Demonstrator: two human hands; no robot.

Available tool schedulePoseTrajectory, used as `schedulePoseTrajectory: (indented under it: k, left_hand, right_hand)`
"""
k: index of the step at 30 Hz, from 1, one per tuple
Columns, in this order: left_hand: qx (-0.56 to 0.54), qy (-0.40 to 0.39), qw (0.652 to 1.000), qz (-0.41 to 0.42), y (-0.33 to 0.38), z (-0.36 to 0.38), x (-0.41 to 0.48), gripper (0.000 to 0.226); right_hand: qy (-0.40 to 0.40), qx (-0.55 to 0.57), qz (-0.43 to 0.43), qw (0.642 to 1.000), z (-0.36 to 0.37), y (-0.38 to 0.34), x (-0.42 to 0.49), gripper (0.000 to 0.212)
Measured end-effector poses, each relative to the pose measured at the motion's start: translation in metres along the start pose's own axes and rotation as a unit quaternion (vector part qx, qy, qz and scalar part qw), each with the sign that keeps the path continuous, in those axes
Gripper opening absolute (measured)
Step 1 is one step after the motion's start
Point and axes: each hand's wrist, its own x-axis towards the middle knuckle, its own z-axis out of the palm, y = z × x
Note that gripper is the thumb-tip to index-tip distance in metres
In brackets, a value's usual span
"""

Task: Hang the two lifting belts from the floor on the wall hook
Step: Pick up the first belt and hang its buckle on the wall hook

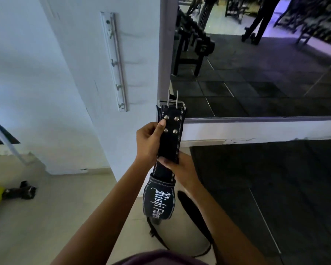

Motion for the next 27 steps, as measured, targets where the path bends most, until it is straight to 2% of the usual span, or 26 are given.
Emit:
schedulePoseTrajectory:
  k: [4, 6, 9, 12, 17, 20, 24, 27]
  left_hand:
    - [-0.01, -0.013, 1.0, 0.024, 0.01, 0.002, -0.005, 0.03]
    - [0.005, -0.023, 0.999, 0.045, 0.015, 0.001, -0.005, 0.03]
    - [0.009, -0.035, 0.997, 0.067, 0.02, 0.003, -0.004, 0.042]
    - [0.008, -0.042, 0.997, 0.067, 0.022, 0.006, -0.005, 0.046]
    - [0.019, -0.002, 0.997, 0.069, 0.028, 0.008, -0.007, 0.042]
    - [0.014, 0.003, 0.997, 0.071, 0.033, 0.005, -0.002, 0.045]
    - [0.011, -0.002, 0.997, 0.07, 0.027, 0.001, -0.01, 0.05]
    - [0.004, -0.018, 0.998, 0.065, 0.022, -0.005, -0.019, 0.049]
  right_hand:
    - [0.069, 0.031, -0.051, 0.996, -0.019, -0.067, 0.029, 0.011]
    - [0.067, 0.021, -0.062, 0.996, -0.029, -0.099, 0.04, 0.016]
    - [0.053, 0.011, -0.08, 0.995, -0.036, -0.119, 0.045, 0.028]
    - [0.036, 0.051, -0.085, 0.994, -0.033, -0.103, 0.032, 0.01]
    - [-0.036, -0.005, -0.022, 0.999, -0.03, -0.035, -0.006, 0.029]
    - [-0.036, -0.03, -0.007, 0.999, -0.031, -0.007, -0.013, 0.032]
    - [-0.03, -0.015, -0.027, 0.999, -0.027, -0.022, -0.011, 0.023]
    - [0.012, 0.009, -0.072, 0.997, -0.028, -0.06, 0.0, 0.007]
